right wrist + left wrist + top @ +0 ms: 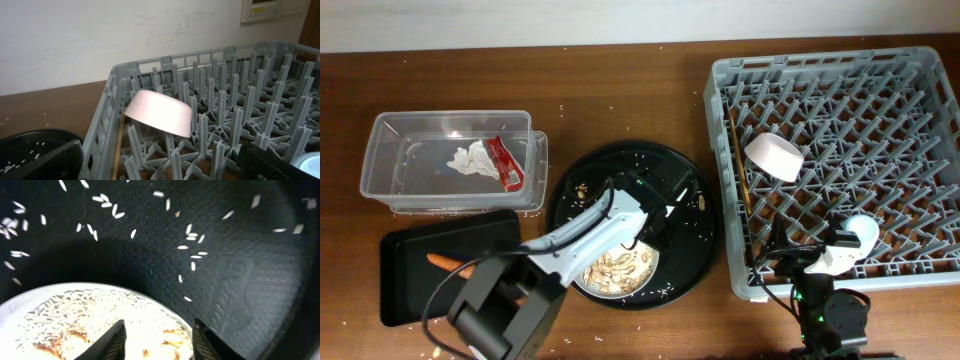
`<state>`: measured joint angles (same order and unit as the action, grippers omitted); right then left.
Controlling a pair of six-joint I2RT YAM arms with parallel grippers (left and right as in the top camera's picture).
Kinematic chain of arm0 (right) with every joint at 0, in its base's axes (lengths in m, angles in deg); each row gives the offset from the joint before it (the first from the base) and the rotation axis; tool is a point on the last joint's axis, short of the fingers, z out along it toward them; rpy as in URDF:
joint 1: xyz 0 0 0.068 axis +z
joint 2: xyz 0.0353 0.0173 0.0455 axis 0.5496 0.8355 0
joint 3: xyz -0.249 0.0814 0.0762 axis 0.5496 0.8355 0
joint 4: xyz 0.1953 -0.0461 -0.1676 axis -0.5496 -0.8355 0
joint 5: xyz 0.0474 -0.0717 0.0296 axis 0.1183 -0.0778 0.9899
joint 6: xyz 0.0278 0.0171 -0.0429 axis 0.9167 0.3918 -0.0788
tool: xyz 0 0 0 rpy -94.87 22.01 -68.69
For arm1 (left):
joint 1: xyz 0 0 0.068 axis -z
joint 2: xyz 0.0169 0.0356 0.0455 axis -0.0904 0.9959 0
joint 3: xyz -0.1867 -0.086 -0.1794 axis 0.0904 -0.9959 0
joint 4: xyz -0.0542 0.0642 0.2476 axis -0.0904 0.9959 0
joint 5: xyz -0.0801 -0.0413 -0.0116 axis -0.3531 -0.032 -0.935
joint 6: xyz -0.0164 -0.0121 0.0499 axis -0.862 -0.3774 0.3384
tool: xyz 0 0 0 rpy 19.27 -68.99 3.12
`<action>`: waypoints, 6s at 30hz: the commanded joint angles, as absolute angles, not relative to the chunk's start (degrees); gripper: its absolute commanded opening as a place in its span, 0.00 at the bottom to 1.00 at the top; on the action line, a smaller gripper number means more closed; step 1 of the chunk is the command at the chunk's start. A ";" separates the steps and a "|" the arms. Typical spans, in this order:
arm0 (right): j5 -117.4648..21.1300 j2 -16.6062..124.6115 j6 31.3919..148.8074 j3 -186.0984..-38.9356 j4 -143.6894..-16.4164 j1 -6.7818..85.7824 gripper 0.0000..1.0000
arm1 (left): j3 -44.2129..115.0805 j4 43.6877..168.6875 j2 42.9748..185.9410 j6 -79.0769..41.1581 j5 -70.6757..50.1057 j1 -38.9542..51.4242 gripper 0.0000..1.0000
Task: Sort waste into correct bins and load items into the dishwasher rack
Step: 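Grasp the carrot with the left gripper and place it on the black tray, then grasp the white plate rim with the left gripper and lift it, then tilt the plate over the black tray to scrape off the rice scraps, then carry the white plate to the rack and stand it upright with the left gripper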
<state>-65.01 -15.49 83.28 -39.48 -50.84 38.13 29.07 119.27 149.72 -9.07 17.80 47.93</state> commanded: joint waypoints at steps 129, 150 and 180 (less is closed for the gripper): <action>-65.49 -15.93 83.08 -38.96 -50.88 37.81 0.98 | 43.70 154.11 135.08 -5.59 -8.91 1.57 0.00; -65.49 -15.93 83.08 -38.96 -50.88 37.81 0.99 | 39.98 168.71 130.77 29.46 -47.46 -33.99 0.00; -65.49 -15.93 83.06 -38.96 -50.88 37.81 0.98 | 37.75 168.25 130.53 41.97 -56.05 -36.57 0.00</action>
